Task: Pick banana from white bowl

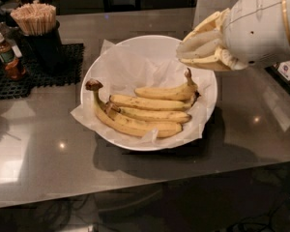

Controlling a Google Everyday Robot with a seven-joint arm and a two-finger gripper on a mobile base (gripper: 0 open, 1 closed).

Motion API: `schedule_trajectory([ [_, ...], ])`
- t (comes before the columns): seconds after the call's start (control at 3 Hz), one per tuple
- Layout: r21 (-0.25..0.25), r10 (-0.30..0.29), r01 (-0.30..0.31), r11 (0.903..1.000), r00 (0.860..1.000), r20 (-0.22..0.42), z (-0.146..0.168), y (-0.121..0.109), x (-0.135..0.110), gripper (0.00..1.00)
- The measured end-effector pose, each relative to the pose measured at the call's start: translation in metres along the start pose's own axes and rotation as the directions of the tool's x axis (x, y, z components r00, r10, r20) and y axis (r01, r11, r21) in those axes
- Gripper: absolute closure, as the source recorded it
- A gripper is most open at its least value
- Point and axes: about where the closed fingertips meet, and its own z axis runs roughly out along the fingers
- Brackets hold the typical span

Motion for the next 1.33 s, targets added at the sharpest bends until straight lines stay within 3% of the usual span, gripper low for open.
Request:
schedule_trajectory([
  [0.67,-0.063,-0.003,-0.001,0.9980,0.998,-0.060,0.002,0.006,0.009,0.49],
  [1.33,-0.139,0.011,-0.023,0.9900,0.996,-0.084,0.021,0.016,0.023,0.55],
])
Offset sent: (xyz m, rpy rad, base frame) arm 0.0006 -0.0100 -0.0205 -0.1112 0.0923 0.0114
